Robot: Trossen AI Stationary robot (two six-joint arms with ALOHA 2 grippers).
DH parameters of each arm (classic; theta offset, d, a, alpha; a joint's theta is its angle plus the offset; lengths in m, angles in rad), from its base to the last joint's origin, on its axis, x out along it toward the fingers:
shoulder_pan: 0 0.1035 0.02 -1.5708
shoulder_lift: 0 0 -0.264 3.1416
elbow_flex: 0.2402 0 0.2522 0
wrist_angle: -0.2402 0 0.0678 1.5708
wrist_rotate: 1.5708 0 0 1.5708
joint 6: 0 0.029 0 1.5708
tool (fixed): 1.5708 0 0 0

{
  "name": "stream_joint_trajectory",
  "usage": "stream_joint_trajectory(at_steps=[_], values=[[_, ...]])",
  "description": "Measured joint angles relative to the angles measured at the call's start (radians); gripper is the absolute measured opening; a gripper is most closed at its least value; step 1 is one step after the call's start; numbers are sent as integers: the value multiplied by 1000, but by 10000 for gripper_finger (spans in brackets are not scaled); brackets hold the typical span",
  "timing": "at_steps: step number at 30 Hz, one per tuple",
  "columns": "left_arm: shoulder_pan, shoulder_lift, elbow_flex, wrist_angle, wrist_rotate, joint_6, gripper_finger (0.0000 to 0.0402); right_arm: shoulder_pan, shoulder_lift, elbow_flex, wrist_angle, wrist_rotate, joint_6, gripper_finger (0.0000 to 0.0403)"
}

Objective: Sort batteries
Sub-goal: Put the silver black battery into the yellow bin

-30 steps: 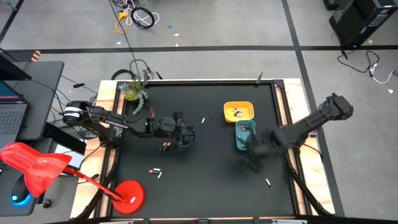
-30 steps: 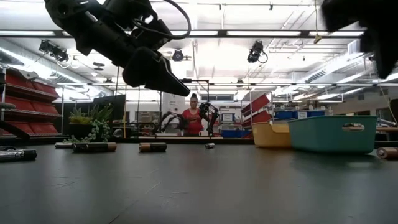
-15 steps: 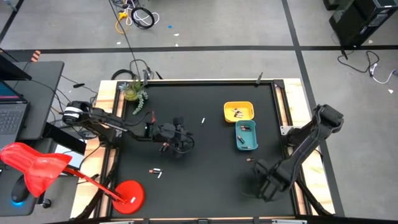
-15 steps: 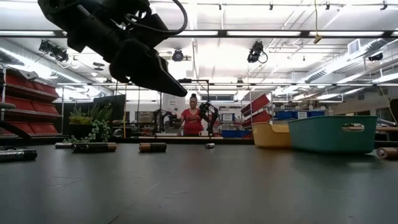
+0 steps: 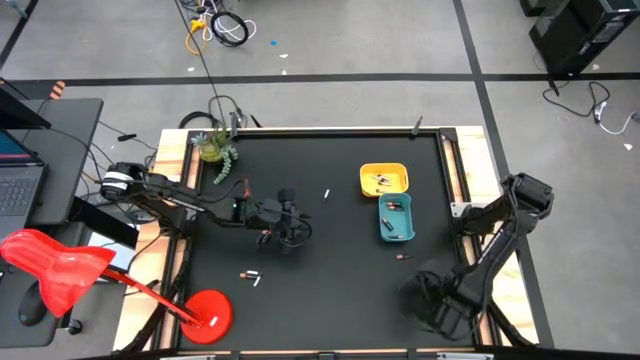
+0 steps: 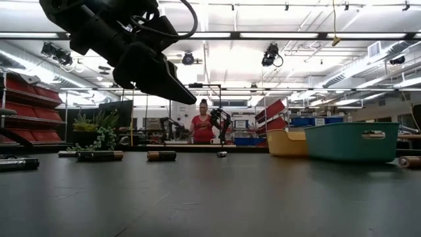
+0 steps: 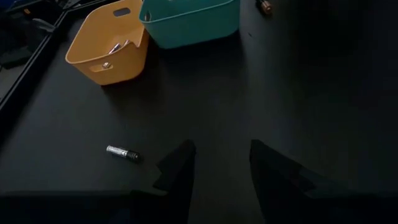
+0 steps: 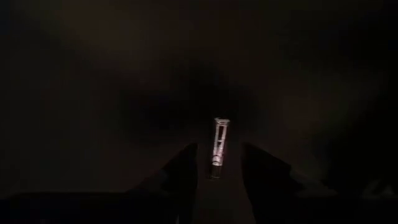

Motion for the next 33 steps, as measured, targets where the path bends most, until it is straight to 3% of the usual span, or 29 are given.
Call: stream_joint_trajectory(at_steps=[14, 17, 23, 30, 33], values=[[0, 0, 0, 0, -2, -5, 156, 42, -6, -178, 238, 45, 85, 127], [0, 0, 0, -1, -2, -5, 156, 28, -7, -197, 242, 21, 90, 109], [0, 0, 0, -7, -3, -6, 156, -13, -7, -198, 223, -11, 35, 20], [0, 0, 0, -26, -3, -7, 156, -47, -4, -192, 217, -18, -34, 21], [0, 0, 0, -26, -3, -7, 156, -54, 1, -173, 181, 36, -56, 20]])
